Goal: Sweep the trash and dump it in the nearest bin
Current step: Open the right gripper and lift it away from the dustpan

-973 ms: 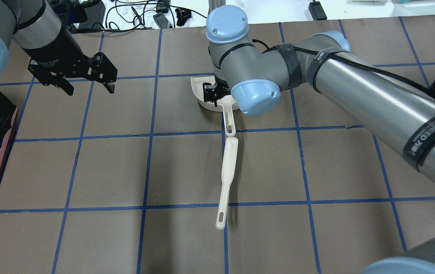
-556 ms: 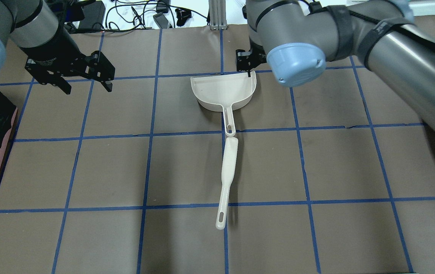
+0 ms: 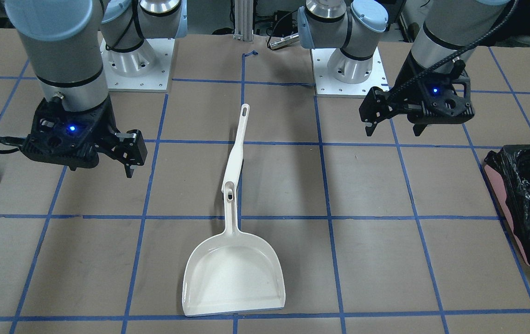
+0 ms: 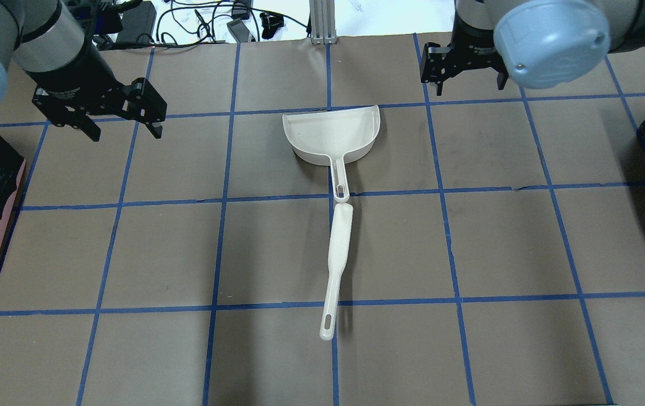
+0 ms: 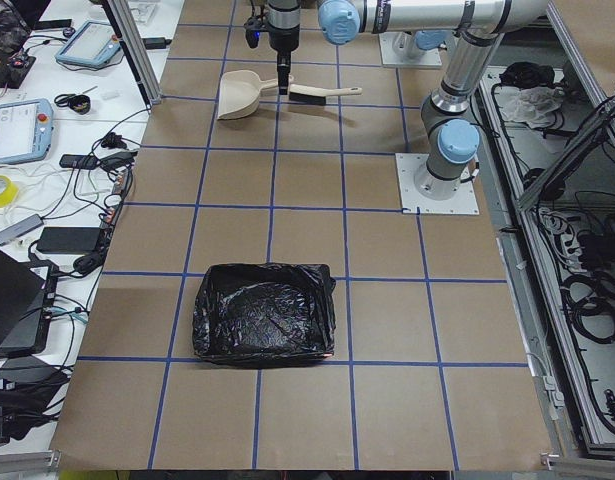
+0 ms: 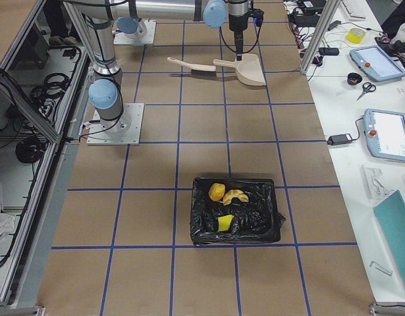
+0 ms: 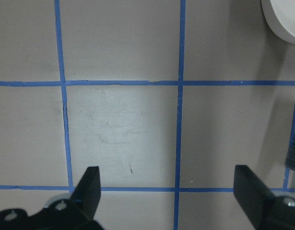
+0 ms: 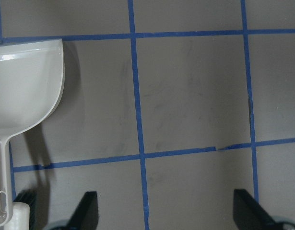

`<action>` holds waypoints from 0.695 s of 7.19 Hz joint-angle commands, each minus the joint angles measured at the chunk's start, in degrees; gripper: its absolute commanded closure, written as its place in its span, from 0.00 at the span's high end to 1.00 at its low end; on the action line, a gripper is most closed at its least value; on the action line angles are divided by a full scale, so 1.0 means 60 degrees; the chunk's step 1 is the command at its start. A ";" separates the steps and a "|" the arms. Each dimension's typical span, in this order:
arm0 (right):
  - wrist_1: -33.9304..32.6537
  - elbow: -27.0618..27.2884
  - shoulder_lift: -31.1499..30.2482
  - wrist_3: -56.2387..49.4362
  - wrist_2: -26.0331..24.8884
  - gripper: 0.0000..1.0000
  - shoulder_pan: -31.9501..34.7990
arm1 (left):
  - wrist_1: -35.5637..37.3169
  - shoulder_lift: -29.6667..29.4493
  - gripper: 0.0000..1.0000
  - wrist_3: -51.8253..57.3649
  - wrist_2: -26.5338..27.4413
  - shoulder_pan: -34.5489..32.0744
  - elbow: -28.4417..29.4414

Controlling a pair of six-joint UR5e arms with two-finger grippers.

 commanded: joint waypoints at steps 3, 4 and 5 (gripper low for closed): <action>0.1725 0.0115 -0.1529 0.0023 0.0505 1.00 -0.0302 | -0.0037 0.0002 1.00 0.0007 0.0021 0.0010 -0.0022; 0.1990 0.0129 -0.1620 0.0009 0.0490 1.00 -0.0360 | -0.0038 0.0002 1.00 0.0007 0.0021 0.0010 -0.0022; 0.2036 0.0173 -0.1592 -0.0397 0.0606 0.99 -0.0796 | -0.0125 0.0017 1.00 0.0007 0.0021 0.0010 -0.0022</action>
